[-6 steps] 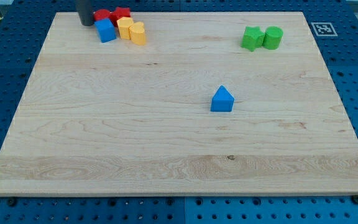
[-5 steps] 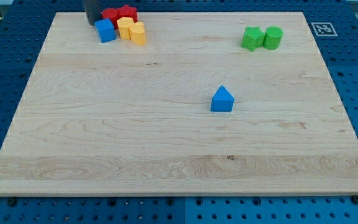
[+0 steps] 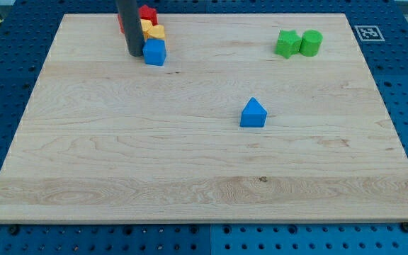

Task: Place the blue cube to the left of the blue triangle

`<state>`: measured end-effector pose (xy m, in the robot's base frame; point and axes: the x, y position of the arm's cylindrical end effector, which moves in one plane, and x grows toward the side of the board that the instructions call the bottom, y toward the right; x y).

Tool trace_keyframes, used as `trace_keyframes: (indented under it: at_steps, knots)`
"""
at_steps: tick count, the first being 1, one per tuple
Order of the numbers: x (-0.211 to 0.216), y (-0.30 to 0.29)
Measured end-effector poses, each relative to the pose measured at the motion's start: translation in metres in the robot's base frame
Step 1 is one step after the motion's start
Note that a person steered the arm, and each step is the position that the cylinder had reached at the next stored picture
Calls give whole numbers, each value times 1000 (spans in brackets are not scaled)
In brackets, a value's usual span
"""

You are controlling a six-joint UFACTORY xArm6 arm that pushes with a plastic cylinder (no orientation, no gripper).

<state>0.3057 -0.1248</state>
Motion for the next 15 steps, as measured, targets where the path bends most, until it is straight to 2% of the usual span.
trace_keyframes:
  at_steps: [2,4,6,8,10,11,12,15]
  knots:
    - [3,36]
    - [25,89]
    - [17,127]
    - [13,192]
    - [26,183]
    - [64,177]
    - [77,175]
    - [74,158]
